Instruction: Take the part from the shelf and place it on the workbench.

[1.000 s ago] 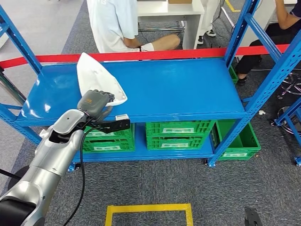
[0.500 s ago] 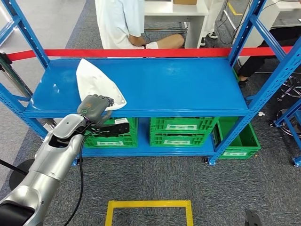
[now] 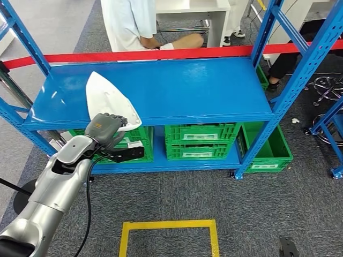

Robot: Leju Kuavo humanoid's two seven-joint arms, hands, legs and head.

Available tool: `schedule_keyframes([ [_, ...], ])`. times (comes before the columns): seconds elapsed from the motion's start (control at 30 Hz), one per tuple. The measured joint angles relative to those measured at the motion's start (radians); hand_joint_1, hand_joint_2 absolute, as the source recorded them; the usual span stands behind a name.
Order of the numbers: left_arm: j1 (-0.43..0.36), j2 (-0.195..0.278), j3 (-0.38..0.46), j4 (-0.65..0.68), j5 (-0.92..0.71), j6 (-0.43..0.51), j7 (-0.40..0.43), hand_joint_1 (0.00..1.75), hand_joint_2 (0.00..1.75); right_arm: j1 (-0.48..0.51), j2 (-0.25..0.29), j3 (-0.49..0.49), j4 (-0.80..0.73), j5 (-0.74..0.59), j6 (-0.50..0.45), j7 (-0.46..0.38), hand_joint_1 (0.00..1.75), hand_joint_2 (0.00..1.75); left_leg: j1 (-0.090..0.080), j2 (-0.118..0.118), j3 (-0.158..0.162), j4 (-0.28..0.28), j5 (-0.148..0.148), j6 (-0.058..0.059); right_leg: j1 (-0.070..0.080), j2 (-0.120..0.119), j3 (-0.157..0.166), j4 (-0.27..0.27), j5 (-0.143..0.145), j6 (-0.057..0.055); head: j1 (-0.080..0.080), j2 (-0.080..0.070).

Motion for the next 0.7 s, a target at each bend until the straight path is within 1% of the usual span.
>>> schedule_keyframes([
  [0.03,0.000,0.001,-0.001,-0.008,0.001,0.000,0.000,1.75,1.75,0.000,0.000,-0.001,0.000,0.000,0.000,0.000,0.00,0.00,-0.001,0.000,0.038,-0.063,0.017,0.004,0.002,0.000,-0.005,0.001,0.006,0.005,-0.001,0.000],
  [0.07,0.001,0.001,-0.002,-0.016,0.002,0.000,0.000,1.75,1.75,0.000,0.000,-0.002,0.000,0.000,-0.001,0.000,0.00,0.00,-0.002,-0.001,0.060,-0.102,0.027,0.008,0.003,0.000,-0.009,0.000,0.013,0.010,-0.001,0.000],
  [0.1,0.004,0.001,-0.003,-0.022,0.002,0.000,0.000,1.75,1.75,0.000,0.000,-0.002,0.000,0.000,-0.001,0.000,0.00,0.00,-0.004,-0.001,0.064,-0.115,0.032,0.012,0.004,0.000,-0.013,-0.002,0.021,0.016,-0.002,0.000],
  [0.13,0.009,0.002,-0.004,-0.026,0.002,0.000,0.000,1.75,1.75,0.001,0.000,-0.003,0.000,0.000,-0.002,-0.001,0.00,0.00,-0.004,-0.002,0.058,-0.118,0.038,0.017,0.003,0.000,-0.015,-0.007,0.029,0.023,-0.002,0.000],
  [0.17,0.014,0.003,-0.005,-0.030,0.003,0.000,0.000,1.75,1.75,0.001,0.000,-0.004,0.000,0.000,-0.002,-0.001,0.00,0.00,-0.004,-0.002,0.052,-0.119,0.047,0.024,0.001,-0.001,-0.019,-0.008,0.029,0.029,-0.002,0.000],
  [0.2,0.018,0.004,-0.006,-0.034,0.003,0.000,0.000,1.75,1.75,0.003,0.000,-0.004,0.000,0.000,-0.002,-0.001,0.00,0.00,-0.003,-0.001,0.045,-0.120,0.056,0.032,0.000,-0.001,-0.028,0.004,0.012,0.035,-0.001,0.000],
  [0.23,0.020,0.005,-0.008,-0.038,0.004,0.000,0.000,1.75,1.75,0.004,0.000,-0.005,0.000,0.000,-0.002,-0.001,0.00,0.00,-0.001,0.000,0.036,-0.122,0.067,0.038,-0.001,-0.001,-0.044,0.038,-0.021,0.040,0.001,0.000],
  [0.27,0.021,0.006,-0.010,-0.041,0.005,0.000,0.000,1.75,1.75,0.004,0.000,-0.006,0.000,0.000,-0.002,-0.001,0.00,0.00,0.000,0.001,0.025,-0.123,0.077,0.042,-0.001,-0.002,-0.067,0.097,-0.071,0.044,0.002,0.000],
  [0.3,0.023,0.007,-0.011,-0.044,0.006,0.000,0.000,1.75,1.75,0.003,0.000,-0.007,0.000,0.000,-0.002,0.000,0.00,0.00,0.000,0.001,0.012,-0.123,0.086,0.045,-0.001,-0.002,-0.094,0.174,-0.123,0.047,0.004,0.000],
  [0.33,0.026,0.008,-0.012,-0.045,0.008,0.000,0.000,1.75,1.75,0.003,0.000,-0.008,0.000,0.000,-0.002,0.000,0.00,0.00,0.000,0.001,-0.001,-0.123,0.097,0.045,-0.001,-0.002,-0.115,0.251,-0.162,0.049,0.004,0.000],
  [0.37,0.030,0.009,-0.012,-0.045,0.009,0.000,0.000,1.75,1.75,0.002,0.000,-0.009,0.000,0.000,-0.002,0.000,0.00,0.00,0.000,0.001,-0.013,-0.123,0.107,0.044,-0.001,-0.002,-0.123,0.305,-0.182,0.051,0.004,0.000],
  [0.4,0.034,0.010,-0.013,-0.046,0.010,0.000,0.000,1.75,1.75,0.003,0.000,-0.010,0.000,0.001,-0.002,0.000,0.00,0.00,0.000,0.001,-0.026,-0.122,0.117,0.043,-0.001,-0.002,-0.112,0.322,-0.178,0.051,0.004,0.000],
  [0.43,0.038,0.012,-0.014,-0.047,0.011,0.000,0.000,1.75,1.75,0.002,0.000,-0.011,0.000,0.001,-0.002,0.000,0.00,0.00,0.000,0.001,-0.037,-0.122,0.127,0.041,-0.001,-0.002,-0.080,0.298,-0.158,0.050,0.004,0.000],
  [0.47,0.040,0.013,-0.015,-0.048,0.012,0.000,0.000,1.75,1.75,0.002,0.000,-0.012,0.000,0.002,-0.002,0.000,0.00,0.00,0.001,0.001,-0.046,-0.122,0.136,0.037,-0.001,-0.002,-0.029,0.238,-0.131,0.048,0.004,0.000],
  [0.5,0.041,0.014,-0.015,-0.051,0.013,0.000,0.000,1.75,1.75,0.000,0.000,-0.012,0.000,0.002,-0.002,0.000,0.00,0.00,0.001,0.001,-0.055,-0.122,0.145,0.033,0.000,-0.001,0.031,0.156,-0.119,0.045,0.004,0.000],
  [0.53,0.040,0.016,-0.016,-0.054,0.015,0.000,0.000,1.75,1.75,-0.003,0.000,-0.012,0.000,0.003,-0.002,0.000,0.00,0.00,0.002,0.001,-0.060,-0.123,0.154,0.028,0.001,0.001,0.085,0.080,-0.115,0.040,0.003,0.000],
  [0.57,0.040,0.017,-0.016,-0.057,0.017,0.000,0.000,1.75,1.75,-0.004,0.000,-0.012,0.000,0.003,-0.002,0.000,0.00,0.00,0.002,0.001,-0.063,-0.125,0.164,0.022,0.003,0.002,0.119,0.026,-0.117,0.035,0.003,0.000],
  [0.6,0.040,0.018,-0.016,-0.060,0.018,0.000,0.000,1.75,1.75,-0.005,0.000,-0.012,0.001,0.003,-0.001,-0.001,0.00,0.00,0.002,0.001,-0.064,-0.128,0.173,0.016,0.006,0.004,0.134,-0.002,-0.122,0.030,0.004,0.000],
  [0.63,0.040,0.019,-0.017,-0.062,0.019,0.000,0.000,1.75,1.75,-0.004,0.000,-0.013,0.001,0.003,-0.001,-0.001,0.00,0.00,0.003,0.001,-0.065,-0.132,0.183,0.010,0.008,0.005,0.131,-0.007,-0.118,0.023,0.005,0.000],
  [0.67,0.041,0.020,-0.018,-0.063,0.020,0.000,0.000,1.75,1.75,-0.004,0.000,-0.013,0.001,0.004,-0.001,-0.001,0.00,0.00,0.004,0.001,-0.067,-0.136,0.188,0.004,0.007,0.004,0.123,-0.006,-0.109,0.015,0.006,0.000],
  [0.7,0.042,0.021,-0.019,-0.064,0.020,0.000,0.000,1.75,1.75,-0.004,0.000,-0.013,0.001,0.004,-0.001,-0.001,0.00,0.00,0.004,0.001,-0.075,-0.129,0.176,-0.002,0.006,0.002,0.115,-0.007,-0.100,0.008,0.006,0.000],
])
